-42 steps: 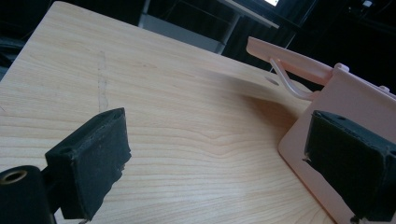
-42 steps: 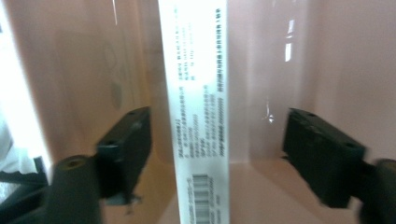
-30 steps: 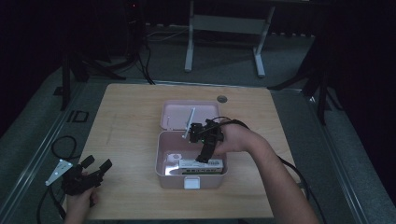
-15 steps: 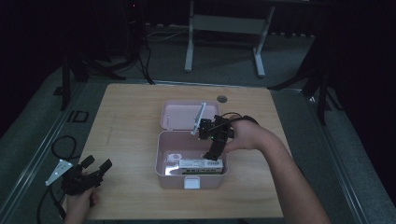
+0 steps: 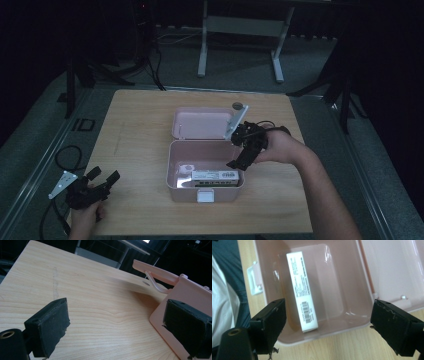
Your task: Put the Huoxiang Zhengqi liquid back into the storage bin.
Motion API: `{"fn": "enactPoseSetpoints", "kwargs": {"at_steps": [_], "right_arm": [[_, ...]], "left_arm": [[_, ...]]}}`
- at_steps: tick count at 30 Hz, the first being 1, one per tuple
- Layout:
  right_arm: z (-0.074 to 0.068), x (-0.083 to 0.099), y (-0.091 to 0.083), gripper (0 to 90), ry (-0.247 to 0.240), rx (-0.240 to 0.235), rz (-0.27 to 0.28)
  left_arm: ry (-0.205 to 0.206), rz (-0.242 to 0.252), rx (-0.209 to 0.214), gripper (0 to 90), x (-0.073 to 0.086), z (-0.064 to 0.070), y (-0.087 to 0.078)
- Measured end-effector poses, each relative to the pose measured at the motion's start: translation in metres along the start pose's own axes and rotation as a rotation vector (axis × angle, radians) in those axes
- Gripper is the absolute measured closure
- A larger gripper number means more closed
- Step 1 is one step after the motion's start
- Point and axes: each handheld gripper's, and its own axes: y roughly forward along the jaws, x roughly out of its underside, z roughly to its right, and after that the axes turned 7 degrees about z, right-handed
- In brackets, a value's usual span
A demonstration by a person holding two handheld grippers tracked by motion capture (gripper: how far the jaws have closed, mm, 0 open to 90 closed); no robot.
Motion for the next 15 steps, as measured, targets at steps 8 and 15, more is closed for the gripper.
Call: {"fn": "enactPoseSetpoints", "kwargs": {"at_steps": [8,15], "right_arm": [[0.004,0.046,-0.016,13.1,0.085,-0.001,0.192],[0.006,0.085,-0.021,13.1,0.158,0.013,0.294]], "left_arm": [[0.0,-0.001,-0.002,6.8,0.0,0.0,0.0],[0.004,-0.004,-0.003,6.8,0.0,0.0,0.0]]}}
